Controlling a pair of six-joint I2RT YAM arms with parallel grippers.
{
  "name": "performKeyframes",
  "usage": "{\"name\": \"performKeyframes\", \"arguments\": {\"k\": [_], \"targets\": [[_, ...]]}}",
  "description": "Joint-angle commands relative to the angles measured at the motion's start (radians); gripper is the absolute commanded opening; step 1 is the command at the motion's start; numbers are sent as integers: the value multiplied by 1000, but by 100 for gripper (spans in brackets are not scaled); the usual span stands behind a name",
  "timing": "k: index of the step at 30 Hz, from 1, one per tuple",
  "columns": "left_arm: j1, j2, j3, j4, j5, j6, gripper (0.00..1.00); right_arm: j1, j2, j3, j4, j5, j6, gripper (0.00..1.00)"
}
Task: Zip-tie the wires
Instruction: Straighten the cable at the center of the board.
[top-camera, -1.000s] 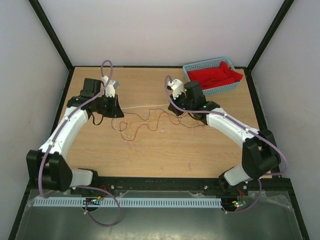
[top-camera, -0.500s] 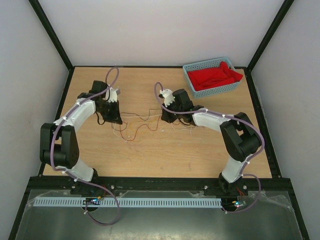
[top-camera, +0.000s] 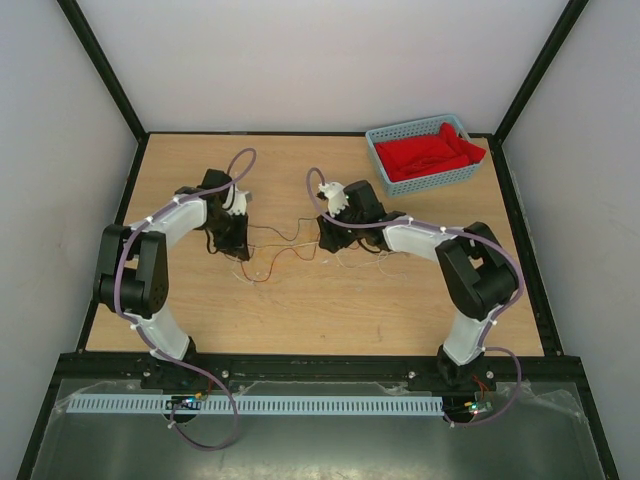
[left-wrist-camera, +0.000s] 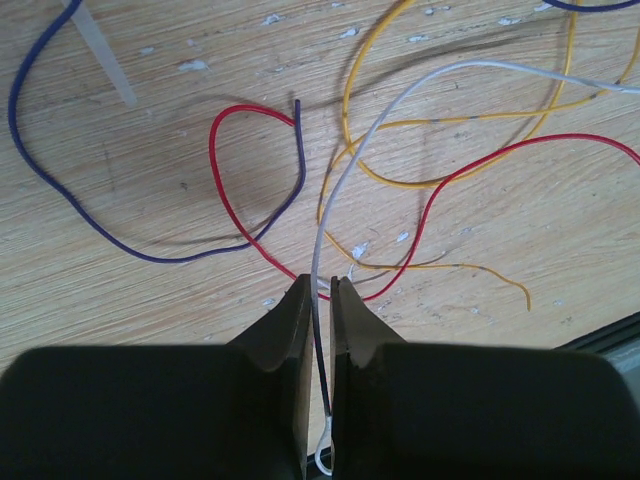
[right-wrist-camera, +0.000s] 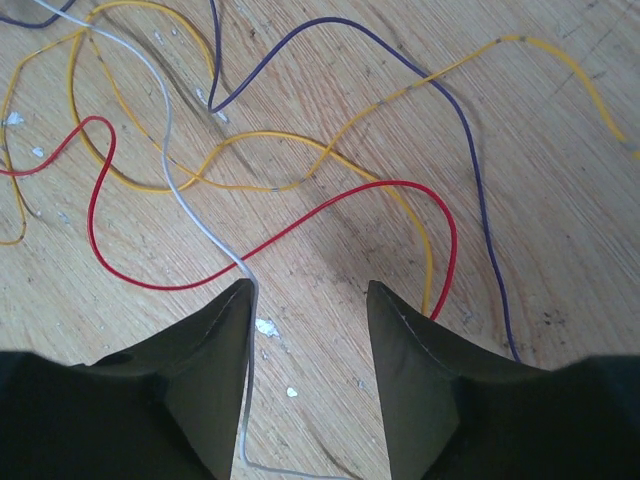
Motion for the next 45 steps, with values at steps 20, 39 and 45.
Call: {"name": "performKeyframes", "arguments": {"k": [20,39,45], "targets": [[-1,-35,-24,-17,-65,20,60,-177,-415,-63,-122,194,74,86],[44,-394,-4,-20,93,-12,99,-191,-471,-95,-97,53,95,91],[-97,-450,-78,-9,22,-13,98,-97,-487,-145,-106,33,100,90]]}}
